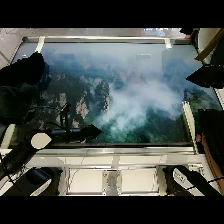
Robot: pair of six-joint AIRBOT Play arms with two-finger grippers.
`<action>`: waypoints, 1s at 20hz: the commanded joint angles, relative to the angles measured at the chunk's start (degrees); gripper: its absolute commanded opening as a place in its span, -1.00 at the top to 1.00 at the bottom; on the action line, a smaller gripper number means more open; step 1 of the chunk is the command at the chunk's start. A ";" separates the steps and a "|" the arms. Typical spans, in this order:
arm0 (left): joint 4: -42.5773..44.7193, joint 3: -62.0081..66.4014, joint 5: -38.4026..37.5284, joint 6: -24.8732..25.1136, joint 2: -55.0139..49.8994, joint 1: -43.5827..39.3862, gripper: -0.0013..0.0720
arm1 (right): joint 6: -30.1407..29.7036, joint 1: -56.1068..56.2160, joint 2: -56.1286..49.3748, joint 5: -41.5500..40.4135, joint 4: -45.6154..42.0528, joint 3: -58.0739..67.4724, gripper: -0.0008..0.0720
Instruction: Fold the clothes and pants, and hang the long-sleeved shirts on hangers.
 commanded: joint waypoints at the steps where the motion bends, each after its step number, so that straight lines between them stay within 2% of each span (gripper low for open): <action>1: 0.00 -0.02 0.02 0.00 0.02 0.00 -0.88 | 0.04 0.13 0.02 0.33 -0.33 -0.02 -0.24; 14: -0.85 0.44 -0.20 0.00 -0.02 2.05 -0.89 | 0.02 0.42 0.00 -1.44 -0.96 -0.13 -0.24; 17: -0.72 0.39 6.38 0.09 -0.42 2.14 -0.89 | 0.02 0.42 0.00 -1.75 -1.01 -0.13 -0.24; 20: 9.07 0.48 8.90 2.60 -0.44 5.77 -0.89 | 0.02 0.42 -0.11 -1.97 -1.11 -0.13 -0.24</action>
